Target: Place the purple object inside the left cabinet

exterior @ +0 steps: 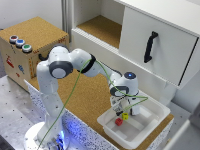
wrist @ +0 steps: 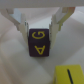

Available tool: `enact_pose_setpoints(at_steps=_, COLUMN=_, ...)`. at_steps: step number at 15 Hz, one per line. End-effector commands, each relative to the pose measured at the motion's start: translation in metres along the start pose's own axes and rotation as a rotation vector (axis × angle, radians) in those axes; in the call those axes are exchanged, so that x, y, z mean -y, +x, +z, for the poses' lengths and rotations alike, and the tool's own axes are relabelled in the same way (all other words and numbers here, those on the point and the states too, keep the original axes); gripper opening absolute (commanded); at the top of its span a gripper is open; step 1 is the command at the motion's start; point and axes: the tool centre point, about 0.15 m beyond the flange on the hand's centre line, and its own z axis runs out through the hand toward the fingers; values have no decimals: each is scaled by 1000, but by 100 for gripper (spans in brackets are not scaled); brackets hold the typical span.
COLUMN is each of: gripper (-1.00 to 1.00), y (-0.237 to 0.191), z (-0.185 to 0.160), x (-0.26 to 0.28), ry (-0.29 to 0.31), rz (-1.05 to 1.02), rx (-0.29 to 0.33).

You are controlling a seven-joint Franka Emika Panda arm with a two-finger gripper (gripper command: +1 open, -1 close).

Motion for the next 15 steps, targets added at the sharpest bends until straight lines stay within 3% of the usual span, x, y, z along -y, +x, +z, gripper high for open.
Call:
enact_pose_setpoints(at_steps=1, gripper=-100, y=-9, z=-89, x=32, ry=112, rz=-106, rx=-82)
enact_pose_setpoints(at_steps=6, gripper=-100, y=-29, z=-177, x=78, ry=218, rz=-200, rx=-220)
enact_pose_setpoints(at_steps=12, gripper=-100, y=-80, z=-194, x=185, ry=309, rz=-404, rx=-173)
enact_pose_setpoints(at_steps=15, gripper=-100, y=-104, z=-214, x=231, ry=315, rz=-469, rx=-185)
